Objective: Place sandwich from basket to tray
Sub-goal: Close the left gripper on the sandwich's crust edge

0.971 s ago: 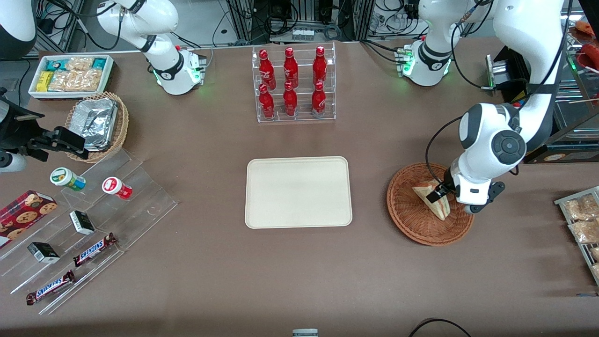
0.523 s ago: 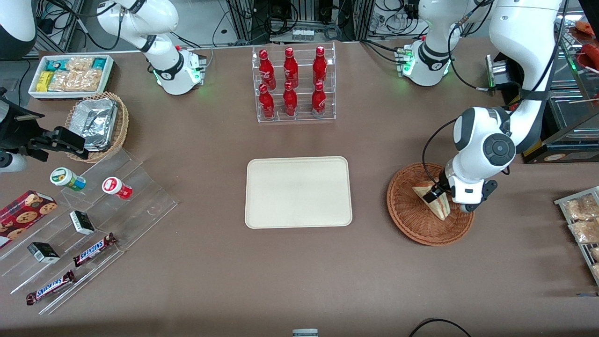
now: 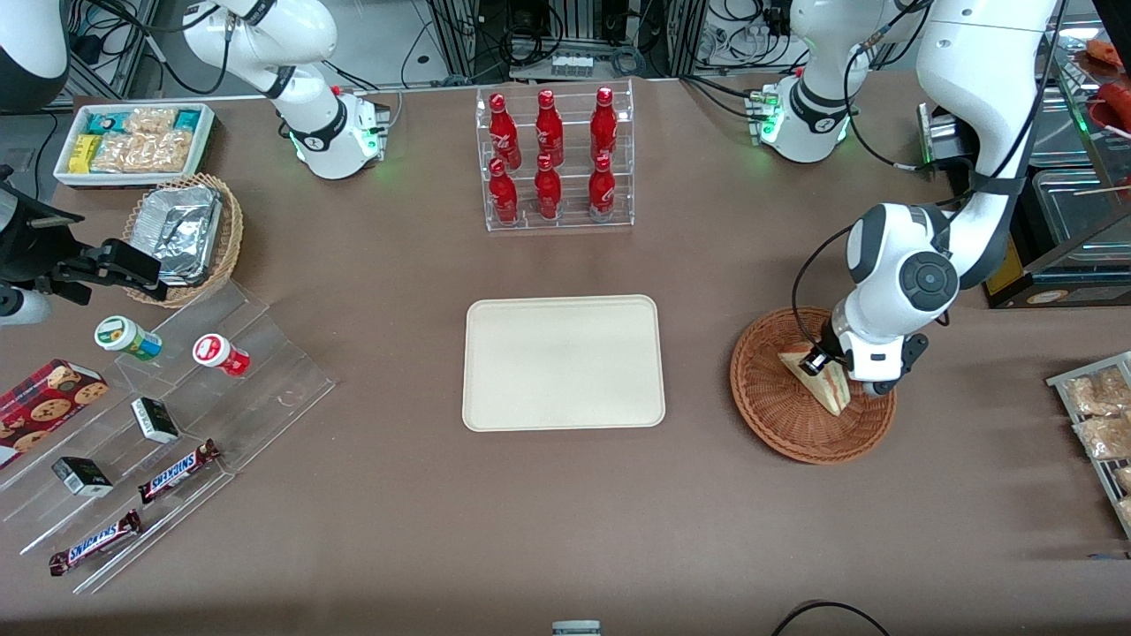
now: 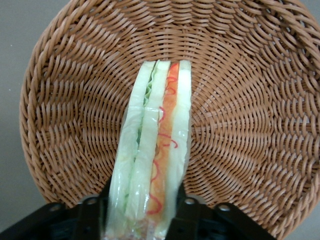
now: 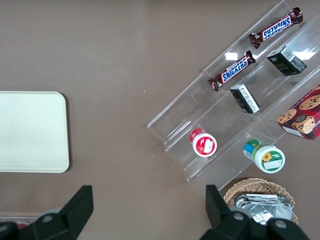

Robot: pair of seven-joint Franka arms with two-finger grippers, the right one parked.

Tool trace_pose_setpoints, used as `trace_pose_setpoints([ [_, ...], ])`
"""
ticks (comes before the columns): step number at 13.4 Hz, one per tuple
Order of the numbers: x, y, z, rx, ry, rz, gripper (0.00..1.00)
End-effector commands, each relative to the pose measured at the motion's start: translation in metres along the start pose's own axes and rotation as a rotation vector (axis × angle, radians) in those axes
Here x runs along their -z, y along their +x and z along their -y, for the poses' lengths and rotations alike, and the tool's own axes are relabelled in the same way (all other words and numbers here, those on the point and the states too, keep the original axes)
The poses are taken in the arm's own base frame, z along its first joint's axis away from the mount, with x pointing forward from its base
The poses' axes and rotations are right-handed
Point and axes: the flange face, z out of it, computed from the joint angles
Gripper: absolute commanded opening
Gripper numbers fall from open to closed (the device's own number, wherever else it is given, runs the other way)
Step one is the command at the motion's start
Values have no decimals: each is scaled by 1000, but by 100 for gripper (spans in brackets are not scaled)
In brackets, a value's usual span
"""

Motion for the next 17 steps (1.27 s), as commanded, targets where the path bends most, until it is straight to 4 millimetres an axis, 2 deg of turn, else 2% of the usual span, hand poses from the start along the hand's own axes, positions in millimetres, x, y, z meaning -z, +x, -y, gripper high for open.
trace_pose_setpoints([
  [1, 8, -4, -1, 9, -4, -21, 9],
  [2, 13, -4, -1, 2, -4, -24, 0],
  [5, 39, -2, -1, -63, 63, -24, 0],
  [8, 76, -1, -2, -177, 109, -24, 0],
  [11, 112, -12, -12, -289, 125, -17, 0],
  [15, 158, -50, -55, -431, 119, -1, 0],
  [17, 163, -80, -75, -488, 101, 6, 0],
])
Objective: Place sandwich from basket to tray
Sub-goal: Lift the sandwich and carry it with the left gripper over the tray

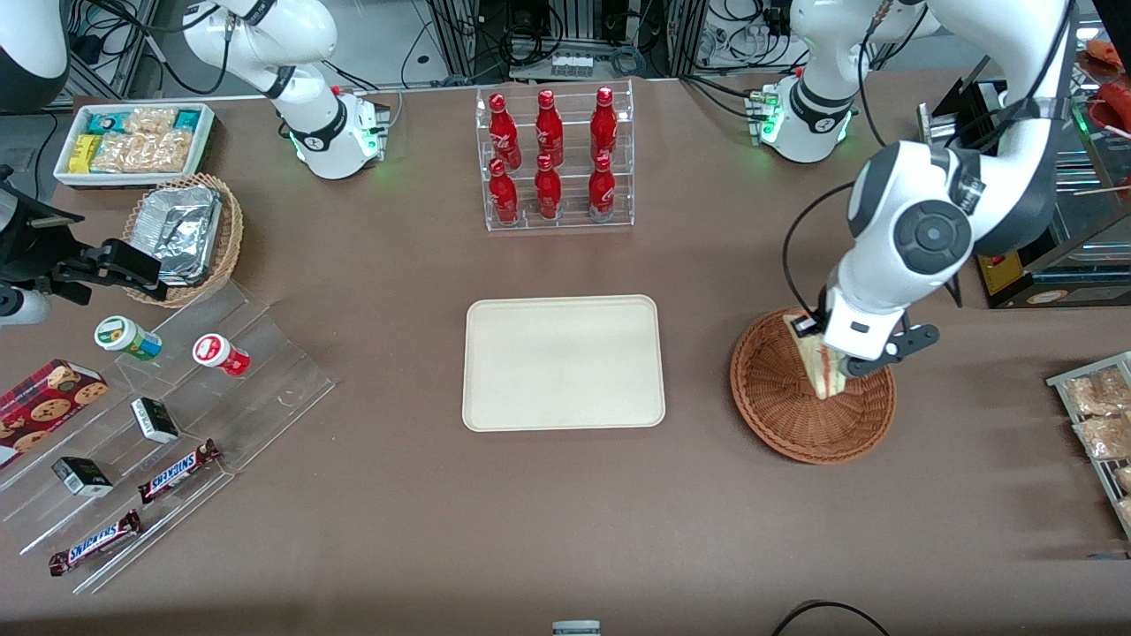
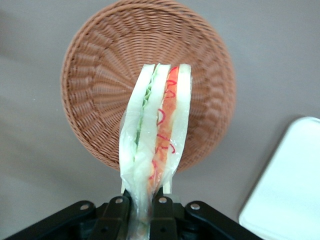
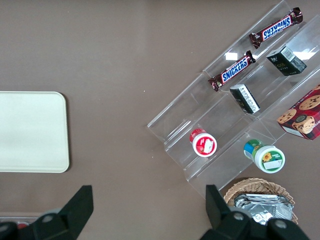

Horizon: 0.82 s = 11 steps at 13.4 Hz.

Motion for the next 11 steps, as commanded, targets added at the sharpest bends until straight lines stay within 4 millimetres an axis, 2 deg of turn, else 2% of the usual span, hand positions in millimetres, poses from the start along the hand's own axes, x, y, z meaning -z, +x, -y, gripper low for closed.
trace_pose_setpoints([
  [1, 9, -21, -37, -77, -31, 20, 0],
  [4, 9, -42, -76, -130, -76, 45, 0],
  [6, -1, -54, -100, -170, -95, 46, 0],
  [9, -22, -81, -145, -252, -115, 33, 0],
  [11, -39, -90, -169, -289, -120, 43, 0],
])
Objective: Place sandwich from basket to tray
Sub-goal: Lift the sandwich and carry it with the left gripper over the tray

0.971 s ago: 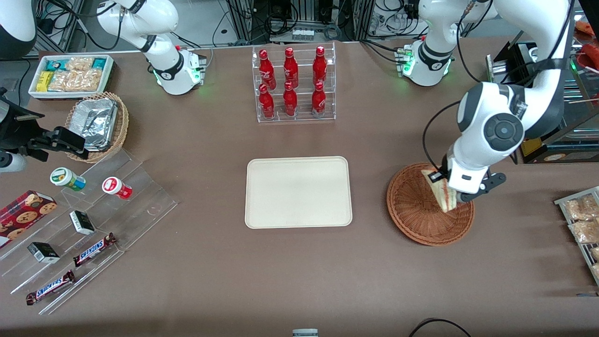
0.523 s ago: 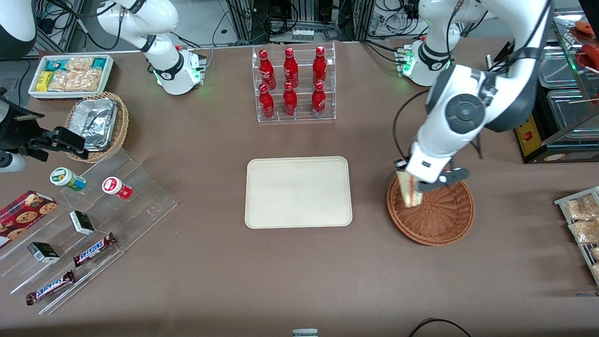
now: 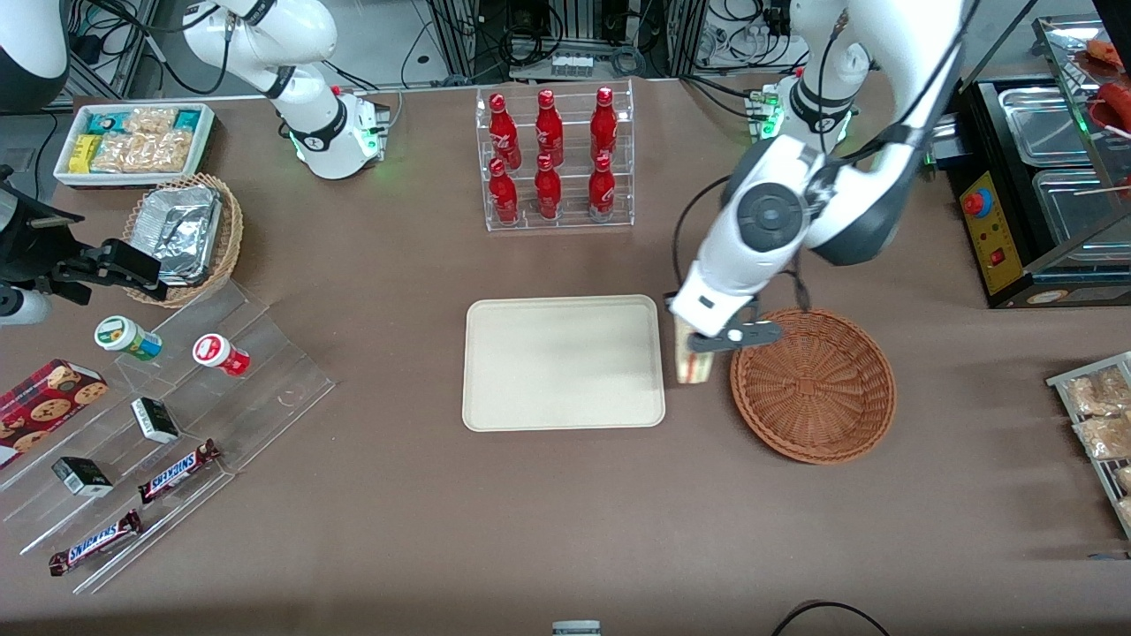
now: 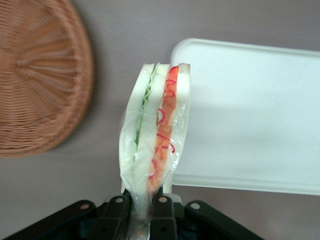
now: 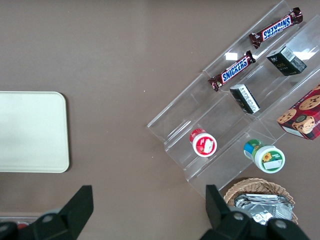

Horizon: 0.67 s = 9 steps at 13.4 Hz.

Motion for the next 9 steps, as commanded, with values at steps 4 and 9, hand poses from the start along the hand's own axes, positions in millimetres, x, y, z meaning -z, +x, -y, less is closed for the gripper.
trace_pose_setpoints([
  [4, -41, -3, -65, -125, 35, 0, 0],
  [9, -81, 12, -95, -17, 69, -22, 0],
])
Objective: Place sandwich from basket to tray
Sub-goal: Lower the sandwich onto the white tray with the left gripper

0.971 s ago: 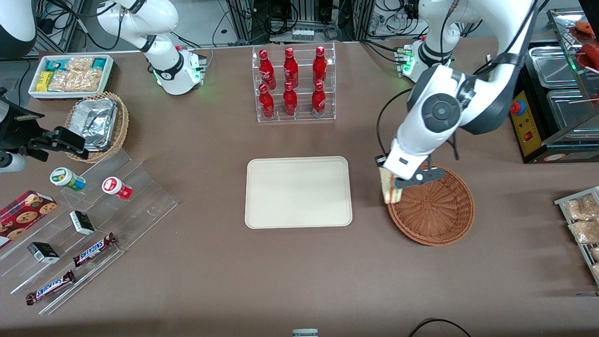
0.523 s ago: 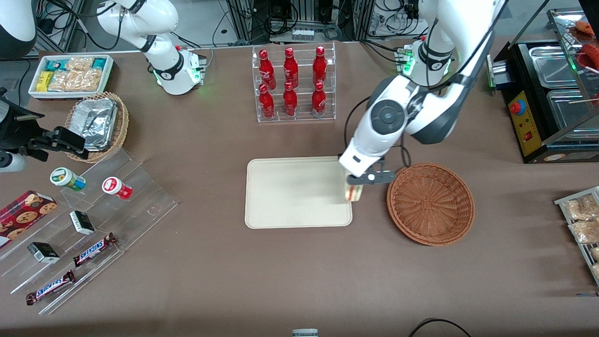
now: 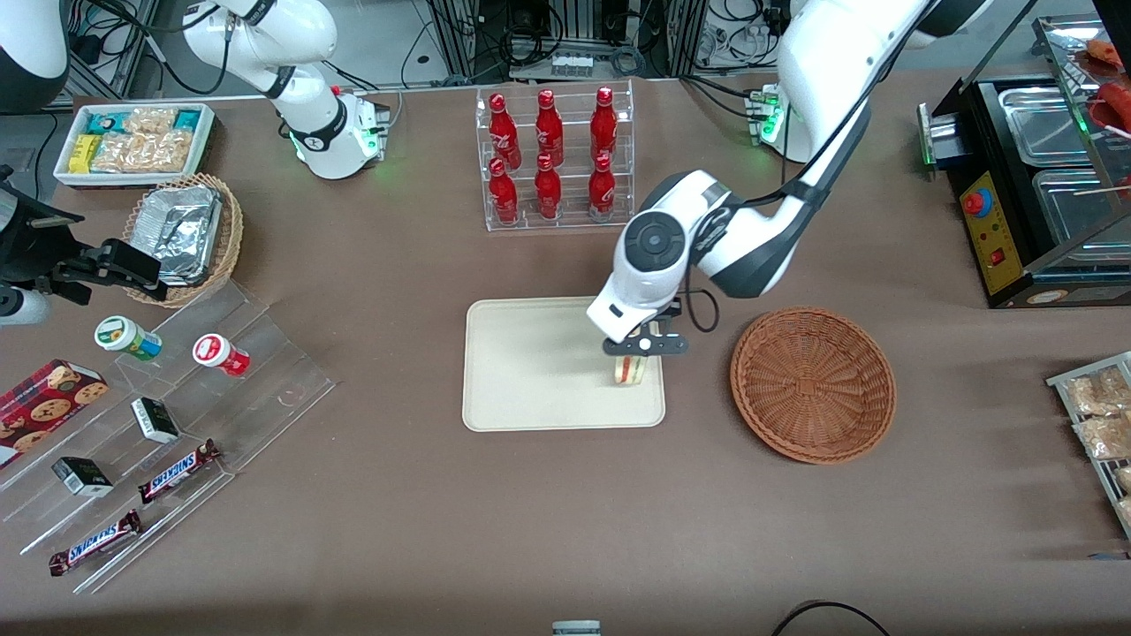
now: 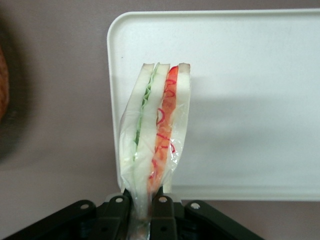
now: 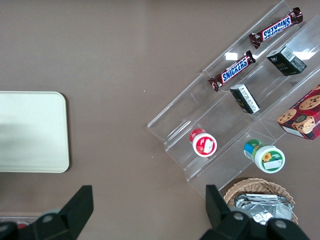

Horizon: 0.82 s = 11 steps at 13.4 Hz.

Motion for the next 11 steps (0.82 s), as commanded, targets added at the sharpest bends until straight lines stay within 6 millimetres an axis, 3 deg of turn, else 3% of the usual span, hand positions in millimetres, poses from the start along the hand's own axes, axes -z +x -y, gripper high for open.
trace_pose_setpoints([
  [1, -13, 15, -20, 47, 11, -24, 0],
  [6, -25, 18, -42, 65, -33, -48, 0],
  [11, -42, 25, -47, 59, -11, -66, 0],
])
